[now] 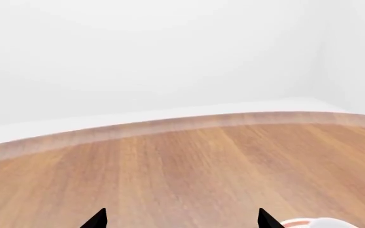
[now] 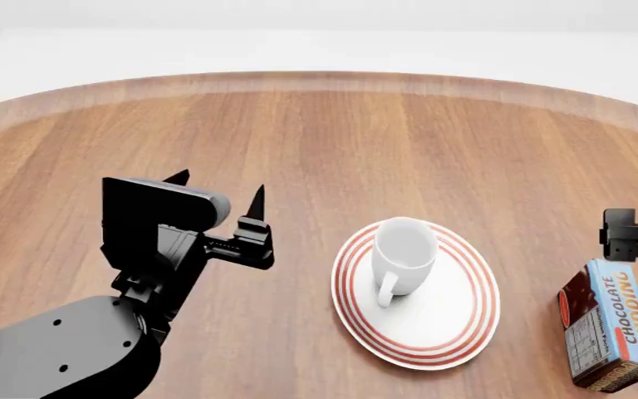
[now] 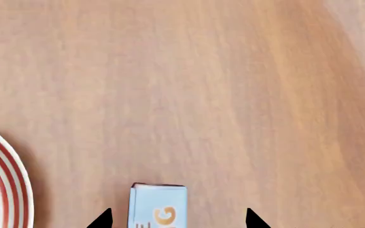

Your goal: Pick up the white mug and put it on the plate, and put the chocolate pudding to the right of the plate.

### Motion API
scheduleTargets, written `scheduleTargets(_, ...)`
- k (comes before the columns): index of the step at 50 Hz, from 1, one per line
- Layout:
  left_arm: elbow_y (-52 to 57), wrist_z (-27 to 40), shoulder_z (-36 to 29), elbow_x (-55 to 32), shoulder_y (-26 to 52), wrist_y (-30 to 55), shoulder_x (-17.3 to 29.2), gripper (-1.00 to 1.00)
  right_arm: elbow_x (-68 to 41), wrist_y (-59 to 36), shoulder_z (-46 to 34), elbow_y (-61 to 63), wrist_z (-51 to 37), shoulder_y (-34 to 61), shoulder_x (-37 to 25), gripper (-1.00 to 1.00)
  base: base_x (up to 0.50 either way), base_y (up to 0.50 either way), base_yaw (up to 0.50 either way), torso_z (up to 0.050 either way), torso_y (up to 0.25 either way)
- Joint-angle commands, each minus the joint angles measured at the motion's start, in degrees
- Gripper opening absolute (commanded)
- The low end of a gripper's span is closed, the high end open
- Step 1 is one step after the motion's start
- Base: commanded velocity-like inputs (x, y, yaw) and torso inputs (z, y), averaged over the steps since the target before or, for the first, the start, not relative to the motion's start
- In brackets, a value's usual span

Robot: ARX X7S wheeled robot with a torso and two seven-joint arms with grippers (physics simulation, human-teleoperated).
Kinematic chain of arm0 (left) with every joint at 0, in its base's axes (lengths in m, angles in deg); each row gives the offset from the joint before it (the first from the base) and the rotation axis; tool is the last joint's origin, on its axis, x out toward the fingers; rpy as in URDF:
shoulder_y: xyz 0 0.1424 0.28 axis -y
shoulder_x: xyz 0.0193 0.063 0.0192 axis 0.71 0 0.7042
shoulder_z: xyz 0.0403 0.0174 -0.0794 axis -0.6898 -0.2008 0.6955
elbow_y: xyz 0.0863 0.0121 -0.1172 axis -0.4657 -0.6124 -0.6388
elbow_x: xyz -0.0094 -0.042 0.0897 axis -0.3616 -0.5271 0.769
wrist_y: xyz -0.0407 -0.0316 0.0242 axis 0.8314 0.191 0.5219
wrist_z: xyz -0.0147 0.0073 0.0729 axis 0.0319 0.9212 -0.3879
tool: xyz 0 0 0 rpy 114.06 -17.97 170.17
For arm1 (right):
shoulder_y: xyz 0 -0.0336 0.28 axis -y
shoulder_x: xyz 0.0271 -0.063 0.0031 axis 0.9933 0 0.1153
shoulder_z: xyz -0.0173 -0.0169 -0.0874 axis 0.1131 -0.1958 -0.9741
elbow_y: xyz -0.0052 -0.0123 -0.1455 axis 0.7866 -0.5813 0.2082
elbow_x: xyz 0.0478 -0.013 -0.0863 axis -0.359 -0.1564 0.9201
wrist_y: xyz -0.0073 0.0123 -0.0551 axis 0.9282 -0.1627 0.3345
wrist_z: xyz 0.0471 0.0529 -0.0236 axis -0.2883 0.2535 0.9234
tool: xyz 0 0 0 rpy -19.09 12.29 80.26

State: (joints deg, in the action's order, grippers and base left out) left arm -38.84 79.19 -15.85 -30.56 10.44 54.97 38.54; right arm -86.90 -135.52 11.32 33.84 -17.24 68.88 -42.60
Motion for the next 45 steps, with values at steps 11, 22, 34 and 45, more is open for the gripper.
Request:
scheduleTargets(11, 1.1, 0.4, 0.6, -0.1, -0.2, 0.0, 1.5, 1.00, -11.9, -12.6, 6.8, 23.7, -10.6, 5.1, -9.4, 1.00, 0.00, 0.00, 0.00, 0.000, 0.000)
scheduleTargets(22, 1.4, 0.6, 0.7, -0.1, -0.2, 0.2, 1.7, 1.00, -17.2, -9.3, 9.8, 31.6, -13.1, -0.6, -16.0, 1.00, 0.00, 0.00, 0.00, 0.000, 0.000)
scheduleTargets(34, 2.6, 1.2, 0.8, 0.4, -0.3, 0.3, 2.4, 1.00, -23.5, -2.3, 13.3, 41.5, -15.6, -6.9, -22.5, 1.00, 0.00, 0.00, 0.00, 0.000, 0.000)
scheduleTargets(45, 3.2, 1.5, 1.0, 0.8, -0.8, 0.0, 2.9, 1.00, -27.6, 7.1, 15.1, 51.2, -17.9, -13.3, -28.4, 1.00, 0.00, 0.00, 0.00, 0.000, 0.000)
